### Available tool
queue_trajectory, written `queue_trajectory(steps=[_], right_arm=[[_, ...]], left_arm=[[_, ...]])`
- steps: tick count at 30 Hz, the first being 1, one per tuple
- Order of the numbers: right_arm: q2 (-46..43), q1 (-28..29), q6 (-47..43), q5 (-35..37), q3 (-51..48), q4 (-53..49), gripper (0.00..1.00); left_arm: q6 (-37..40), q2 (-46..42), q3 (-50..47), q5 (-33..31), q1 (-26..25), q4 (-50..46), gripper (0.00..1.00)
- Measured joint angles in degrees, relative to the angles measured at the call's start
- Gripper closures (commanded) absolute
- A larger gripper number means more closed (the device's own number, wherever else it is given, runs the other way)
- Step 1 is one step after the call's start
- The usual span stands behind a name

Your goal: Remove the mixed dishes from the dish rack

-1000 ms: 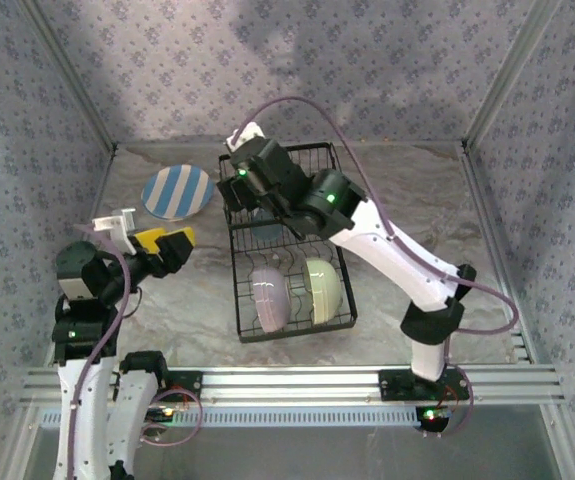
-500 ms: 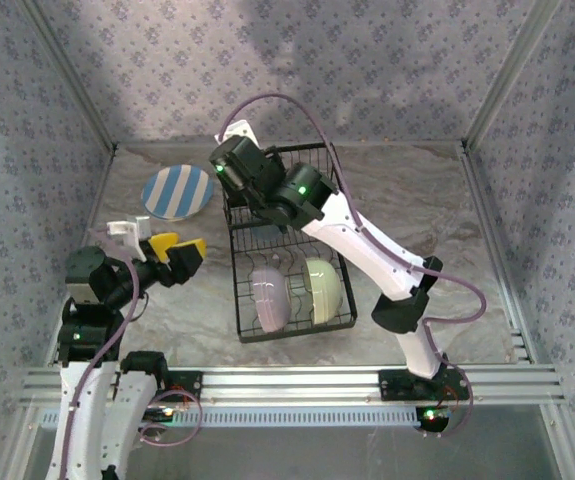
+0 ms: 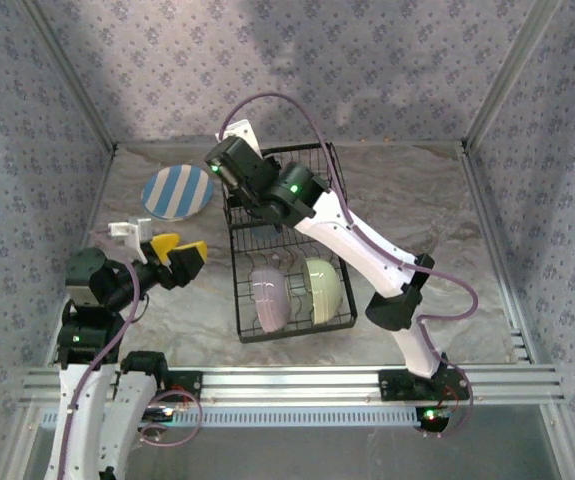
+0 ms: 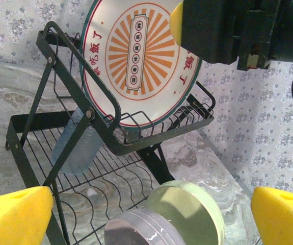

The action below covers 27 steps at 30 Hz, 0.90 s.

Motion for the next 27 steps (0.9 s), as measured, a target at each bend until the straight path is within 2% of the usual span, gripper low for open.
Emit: queue_trajectory(steps=[14, 27], right_arm=[[1.31, -0.07, 3.91, 4.35, 1.88, 1.73, 1.0], [1.99, 0.76, 2.29, 11.39, 2.23, 4.33, 1.0]], left_arm=[[0.02, 0.0, 0.0, -1.44, -1.07, -0.59, 0.01], [0.92, 0.0, 0.0, -2.67, -1.64, -0.96, 0.01]])
